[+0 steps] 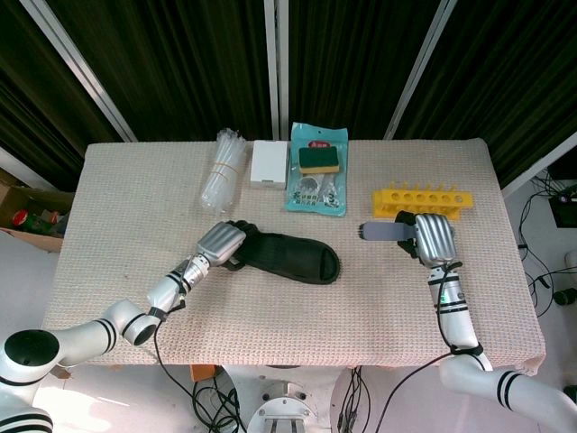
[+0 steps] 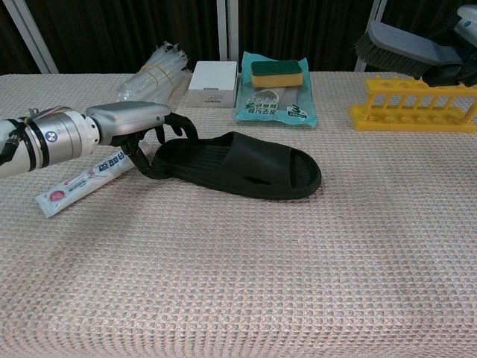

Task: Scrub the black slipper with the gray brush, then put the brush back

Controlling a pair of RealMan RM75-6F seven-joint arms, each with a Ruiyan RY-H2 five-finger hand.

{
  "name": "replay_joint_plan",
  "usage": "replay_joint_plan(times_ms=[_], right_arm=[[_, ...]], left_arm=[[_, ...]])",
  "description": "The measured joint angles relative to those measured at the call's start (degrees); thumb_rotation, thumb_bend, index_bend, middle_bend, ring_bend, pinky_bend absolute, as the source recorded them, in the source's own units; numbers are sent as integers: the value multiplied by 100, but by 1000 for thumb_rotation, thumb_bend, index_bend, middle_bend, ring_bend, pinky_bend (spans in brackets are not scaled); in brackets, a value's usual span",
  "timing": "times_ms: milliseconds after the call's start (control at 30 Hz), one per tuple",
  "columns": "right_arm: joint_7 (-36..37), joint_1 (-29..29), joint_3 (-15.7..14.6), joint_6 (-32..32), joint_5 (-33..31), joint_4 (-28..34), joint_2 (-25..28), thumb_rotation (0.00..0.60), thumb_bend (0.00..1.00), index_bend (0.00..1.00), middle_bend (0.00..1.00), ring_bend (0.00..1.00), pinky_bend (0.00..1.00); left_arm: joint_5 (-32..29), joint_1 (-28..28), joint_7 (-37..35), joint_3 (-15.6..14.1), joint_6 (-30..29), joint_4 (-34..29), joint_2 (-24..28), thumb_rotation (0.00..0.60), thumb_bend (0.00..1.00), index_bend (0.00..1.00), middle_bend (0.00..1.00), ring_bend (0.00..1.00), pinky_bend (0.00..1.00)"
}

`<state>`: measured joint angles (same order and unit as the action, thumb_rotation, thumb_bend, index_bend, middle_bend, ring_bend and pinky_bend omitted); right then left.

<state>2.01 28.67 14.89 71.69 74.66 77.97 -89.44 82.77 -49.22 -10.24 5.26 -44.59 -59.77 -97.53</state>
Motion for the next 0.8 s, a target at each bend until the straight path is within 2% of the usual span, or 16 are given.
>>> replay_joint_plan(times_ms=[267,467,800], right_arm=[[-44,66,-114,-186,10,-48,-161,600,1000,1000,1000,1000,1000],[-70,216,-177,-423,-1,-302,-503,600,1000,1000,1000,1000,1000],[-131,677,-4,-1189,-395,-900,-1049,600,1000,1000,1000,1000,1000]], left_arm=[[-143,14,-14,44,-9,72,-90,600,319,399,388,296,408],[-250,-3,-129,97,84,-49,-29,600,342,422,409,312,420],[-321,-41,-198,102,191,-87,-3,600,400,439,425,325,431]])
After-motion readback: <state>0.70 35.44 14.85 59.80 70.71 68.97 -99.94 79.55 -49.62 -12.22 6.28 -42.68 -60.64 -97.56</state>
